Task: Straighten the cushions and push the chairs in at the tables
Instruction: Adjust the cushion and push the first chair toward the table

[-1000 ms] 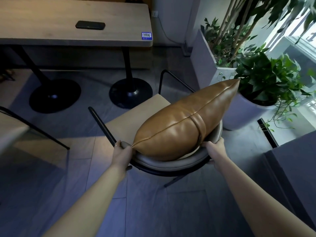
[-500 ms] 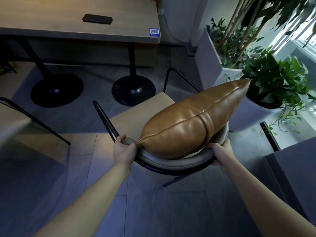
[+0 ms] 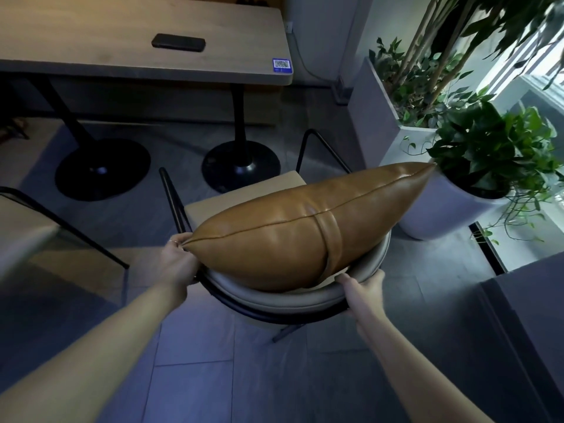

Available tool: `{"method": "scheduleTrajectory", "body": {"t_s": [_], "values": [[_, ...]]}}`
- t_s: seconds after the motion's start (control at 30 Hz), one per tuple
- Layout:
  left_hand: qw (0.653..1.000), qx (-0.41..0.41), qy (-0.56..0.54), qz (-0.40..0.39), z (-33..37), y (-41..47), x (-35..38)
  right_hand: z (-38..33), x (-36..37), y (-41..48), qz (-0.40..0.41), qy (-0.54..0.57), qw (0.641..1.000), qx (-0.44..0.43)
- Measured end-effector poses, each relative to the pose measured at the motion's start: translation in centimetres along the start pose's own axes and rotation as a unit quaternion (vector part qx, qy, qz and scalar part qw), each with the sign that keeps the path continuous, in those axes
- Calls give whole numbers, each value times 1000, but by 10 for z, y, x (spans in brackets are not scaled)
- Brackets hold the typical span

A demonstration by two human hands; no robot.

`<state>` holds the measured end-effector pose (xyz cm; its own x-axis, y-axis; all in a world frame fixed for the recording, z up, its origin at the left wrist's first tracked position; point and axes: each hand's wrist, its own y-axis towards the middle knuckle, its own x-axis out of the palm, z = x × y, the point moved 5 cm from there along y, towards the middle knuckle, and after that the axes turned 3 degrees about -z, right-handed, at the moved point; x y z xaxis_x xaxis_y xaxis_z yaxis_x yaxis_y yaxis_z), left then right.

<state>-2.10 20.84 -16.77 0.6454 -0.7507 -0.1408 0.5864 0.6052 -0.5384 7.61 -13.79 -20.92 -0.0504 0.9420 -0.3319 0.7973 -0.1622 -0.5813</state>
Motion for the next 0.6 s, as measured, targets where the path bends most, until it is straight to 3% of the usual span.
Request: {"method": "scheduleTrajectory", "body": {"t_s": [0.6], "values": [[999, 24, 32, -8, 40, 60, -84, -16, 107, -58, -8, 14, 1000, 4]]}}
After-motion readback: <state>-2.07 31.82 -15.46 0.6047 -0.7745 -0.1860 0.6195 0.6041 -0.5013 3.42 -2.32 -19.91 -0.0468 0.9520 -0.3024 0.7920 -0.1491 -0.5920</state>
